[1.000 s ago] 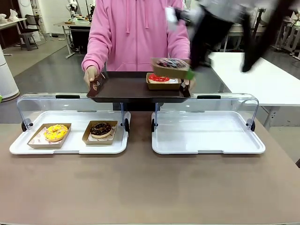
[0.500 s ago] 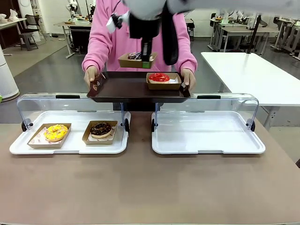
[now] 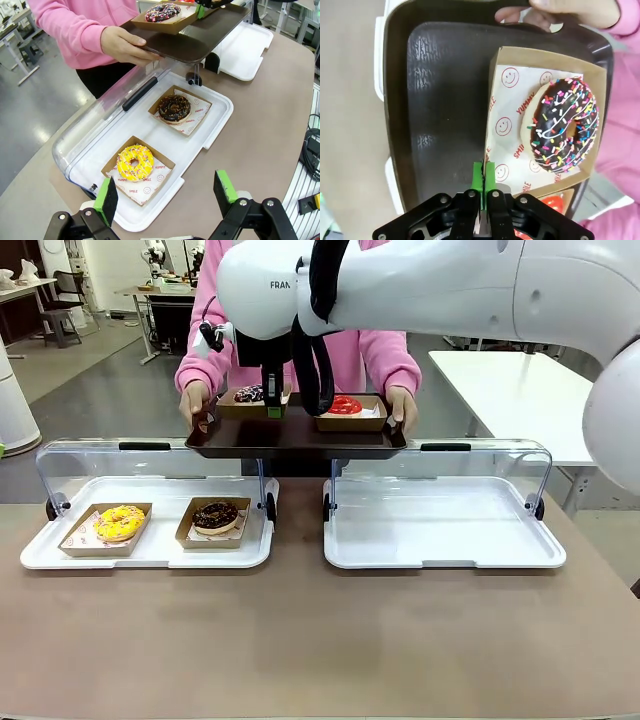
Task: Provide the desired donut to the person.
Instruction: Place the picked Paper togo box onto the Handle tray extended by the person.
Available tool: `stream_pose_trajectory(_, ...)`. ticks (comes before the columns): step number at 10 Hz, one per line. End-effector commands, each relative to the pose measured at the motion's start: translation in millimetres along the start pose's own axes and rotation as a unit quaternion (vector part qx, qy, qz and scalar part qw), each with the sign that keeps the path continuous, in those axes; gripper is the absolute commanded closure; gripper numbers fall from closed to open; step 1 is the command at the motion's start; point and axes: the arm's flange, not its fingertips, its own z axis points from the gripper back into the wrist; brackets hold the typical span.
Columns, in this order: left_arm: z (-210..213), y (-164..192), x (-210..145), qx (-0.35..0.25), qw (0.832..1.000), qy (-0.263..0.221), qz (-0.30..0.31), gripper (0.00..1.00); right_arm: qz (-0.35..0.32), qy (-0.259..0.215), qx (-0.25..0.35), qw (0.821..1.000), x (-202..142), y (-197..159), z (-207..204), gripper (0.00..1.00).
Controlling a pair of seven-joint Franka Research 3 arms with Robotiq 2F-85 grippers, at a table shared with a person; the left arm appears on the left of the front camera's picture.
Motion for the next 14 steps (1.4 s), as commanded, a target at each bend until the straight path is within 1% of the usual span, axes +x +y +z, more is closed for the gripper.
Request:
stream_pose_trajectory(1, 0, 1, 0, -0.003, 1.0, -0.006, 0.004, 0.0, 0.012, -0.008, -0.013, 1.0, -3, -12, -4, 0.98)
stream_pose_trajectory(3, 0, 1, 0, -0.003, 1.0, -0.006, 0.004, 0.0, 0.018, -0.008, 0.003, 1.0, -8, -17, -13, 0.98)
stream_pose_trajectory(5, 0, 1, 0, -0.003, 1.0, -0.006, 0.004, 0.0, 0.009, -0.038, 0.018, 0.999, -18, -25, -24, 0.98)
stream_pose_trajectory(6, 0, 1, 0, -0.003, 1.0, -0.006, 0.004, 0.0, 0.01, -0.042, 0.018, 0.999, -18, -25, -26, 0.98)
stream_pose_trajectory(7, 0, 1, 0, -0.003, 1.0, -0.006, 0.004, 0.0, 0.011, -0.041, 0.02, 0.999, -18, -24, -24, 0.64)
stream_pose_trajectory(8, 0, 1, 0, -0.003, 1.0, -0.006, 0.004, 0.0, 0.006, -0.042, 0.025, 0.999, -19, -24, -22, 0.38)
stream_pose_trajectory(9, 0, 1, 0, -0.003, 1.0, -0.006, 0.004, 0.0, 0.004, -0.049, 0.03, 0.998, -22, -25, -19, 0.04)
stream_pose_trajectory(10, 0, 1, 0, -0.003, 1.0, -0.006, 0.004, 0.0, 0.002, -0.048, 0.033, 0.998, -24, -25, -17, 0.0)
stream_pose_trajectory(12, 0, 1, 0, -0.003, 1.0, -0.006, 0.004, 0.0, -0.001, -0.054, 0.049, 0.997, -26, -25, -12, 0.0)
stream_pose_trajectory(13, 0, 1, 0, -0.003, 1.0, -0.006, 0.004, 0.0, 0.0, -0.058, 0.051, 0.997, -27, -26, -11, 0.04)
stream_pose_trajectory(14, 0, 1, 0, -0.003, 1.0, -0.006, 0.004, 0.0, 0.0, -0.06, 0.049, 0.997, -26, -26, -10, 0.0)
